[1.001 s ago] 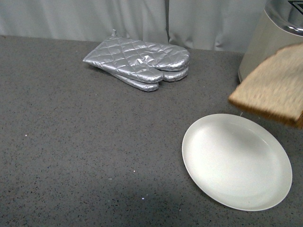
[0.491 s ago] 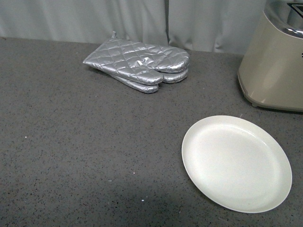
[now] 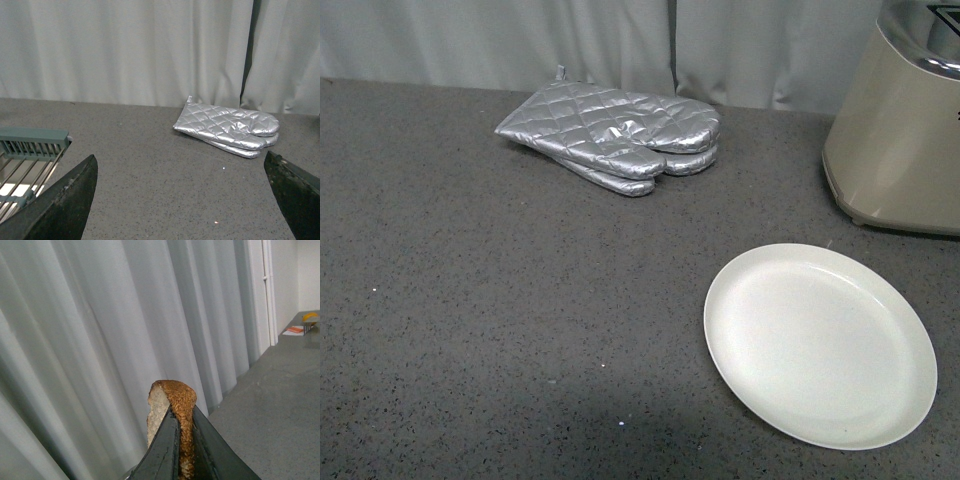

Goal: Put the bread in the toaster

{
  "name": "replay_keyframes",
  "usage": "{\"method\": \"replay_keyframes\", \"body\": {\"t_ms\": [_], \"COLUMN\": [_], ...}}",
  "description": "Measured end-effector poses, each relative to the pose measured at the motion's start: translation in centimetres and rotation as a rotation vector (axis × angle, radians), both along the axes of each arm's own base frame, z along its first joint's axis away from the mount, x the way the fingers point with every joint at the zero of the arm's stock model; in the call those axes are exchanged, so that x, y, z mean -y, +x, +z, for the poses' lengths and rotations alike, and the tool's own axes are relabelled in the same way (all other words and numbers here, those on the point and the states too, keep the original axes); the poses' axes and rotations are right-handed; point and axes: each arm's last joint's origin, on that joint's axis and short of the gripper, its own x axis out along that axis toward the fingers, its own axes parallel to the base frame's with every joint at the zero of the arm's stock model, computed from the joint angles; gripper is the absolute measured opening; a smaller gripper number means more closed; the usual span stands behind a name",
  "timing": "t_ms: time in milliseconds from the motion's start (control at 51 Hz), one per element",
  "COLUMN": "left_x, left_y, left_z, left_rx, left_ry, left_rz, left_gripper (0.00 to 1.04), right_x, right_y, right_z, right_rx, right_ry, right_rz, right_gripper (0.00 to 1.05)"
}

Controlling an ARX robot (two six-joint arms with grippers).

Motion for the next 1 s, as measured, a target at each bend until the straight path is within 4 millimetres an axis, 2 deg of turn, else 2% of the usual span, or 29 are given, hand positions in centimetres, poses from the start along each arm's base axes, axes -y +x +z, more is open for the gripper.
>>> {"method": "replay_keyframes", "body": {"t_ms": [275, 746, 1001], "left_x": [0.0, 0.0, 0.0], "left_y": [0.0, 0.0, 0.0], "left_z": [0.0, 0.0, 0.0], "left_rx": [0.000, 0.000, 0.000], "left_ry": [0.000, 0.000, 0.000], "left_rz": [0.000, 0.000, 0.000], "left_gripper": [0.98, 0.98, 0.98], "right_x": [-0.2, 0.2, -0.3], "right_y": [2.7, 4.8, 6.1], "right_z": [-3.4, -7.3, -8.3], "right_rx": [-0.063, -0.162, -0.160], "right_ry": [-0.113, -0.134, -0.157], "right_rz": [-0.073, -0.090, -0.130], "right_gripper": [0.02, 0.02, 0.02]}}
